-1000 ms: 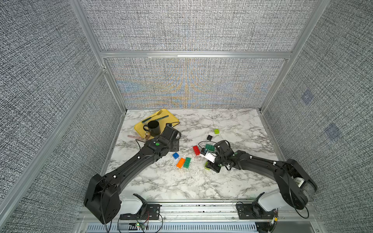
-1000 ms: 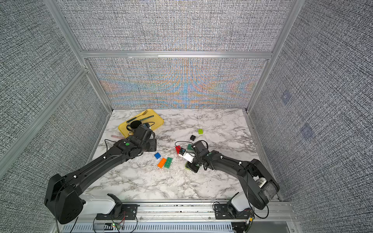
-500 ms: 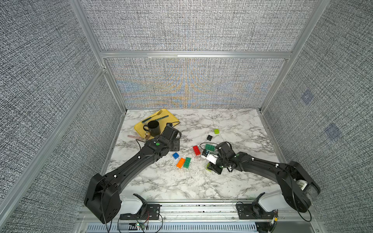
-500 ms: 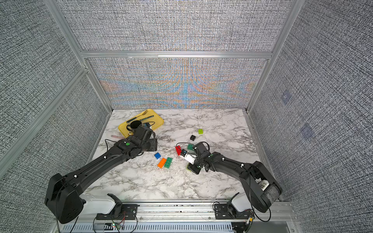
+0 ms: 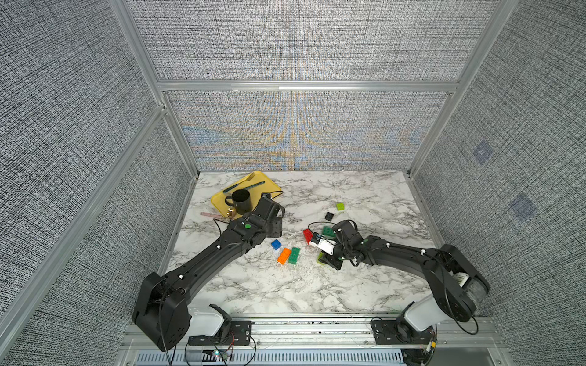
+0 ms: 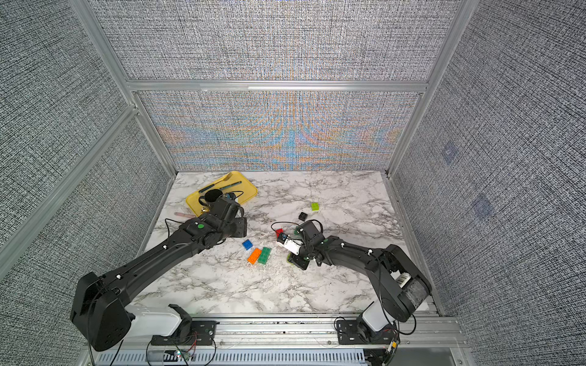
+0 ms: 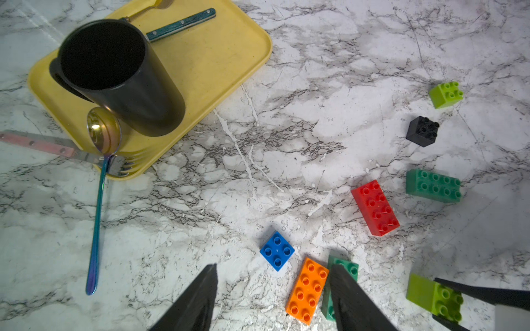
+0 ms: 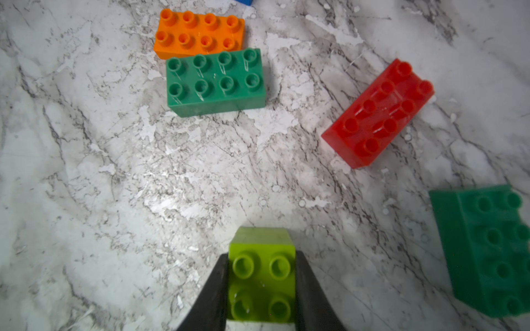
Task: Assemble a carrot with lego
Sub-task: Assemble the lego brick with the lego brick.
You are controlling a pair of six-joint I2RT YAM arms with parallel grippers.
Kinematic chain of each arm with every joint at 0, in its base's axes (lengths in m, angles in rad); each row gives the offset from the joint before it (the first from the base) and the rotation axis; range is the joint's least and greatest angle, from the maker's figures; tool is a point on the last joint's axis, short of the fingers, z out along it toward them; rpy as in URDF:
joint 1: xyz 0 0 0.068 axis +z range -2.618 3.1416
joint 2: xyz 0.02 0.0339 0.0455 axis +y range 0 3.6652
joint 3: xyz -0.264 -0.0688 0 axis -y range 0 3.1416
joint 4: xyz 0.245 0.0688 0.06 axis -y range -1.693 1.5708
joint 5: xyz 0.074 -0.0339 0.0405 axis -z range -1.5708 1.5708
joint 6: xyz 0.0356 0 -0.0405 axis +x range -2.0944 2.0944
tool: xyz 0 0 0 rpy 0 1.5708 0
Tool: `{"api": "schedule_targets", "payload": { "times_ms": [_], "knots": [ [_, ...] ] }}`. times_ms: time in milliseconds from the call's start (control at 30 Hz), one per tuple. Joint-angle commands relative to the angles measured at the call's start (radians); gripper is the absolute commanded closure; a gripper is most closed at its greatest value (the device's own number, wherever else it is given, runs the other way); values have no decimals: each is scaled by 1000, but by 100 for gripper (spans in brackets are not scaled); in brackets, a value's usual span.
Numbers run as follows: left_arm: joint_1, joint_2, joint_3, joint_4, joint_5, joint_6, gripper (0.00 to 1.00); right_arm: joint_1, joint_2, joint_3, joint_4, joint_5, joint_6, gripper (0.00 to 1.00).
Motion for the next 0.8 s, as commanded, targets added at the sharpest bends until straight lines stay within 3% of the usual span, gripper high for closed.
{"api": "schedule_targets", "payload": {
  "times_ms": [0, 267, 533, 633, 767],
  "knots": [
    [3, -20, 3, -13, -39, 13, 34, 18, 17, 49, -140, -25, -103, 74],
    [23, -88, -38, -26, -63, -7, 34, 28, 120, 188, -209, -95, -277, 69],
    [28, -112, -58, -54, -58, -15, 33, 28, 107, 210, -179, -87, -286, 53],
    [28, -123, -90, -51, 7, -32, 32, 22, 55, 192, -147, -118, -248, 45],
    [20, -123, -163, 5, 205, -49, 32, -7, -44, 141, -82, -168, -151, 33]
  ]
}}
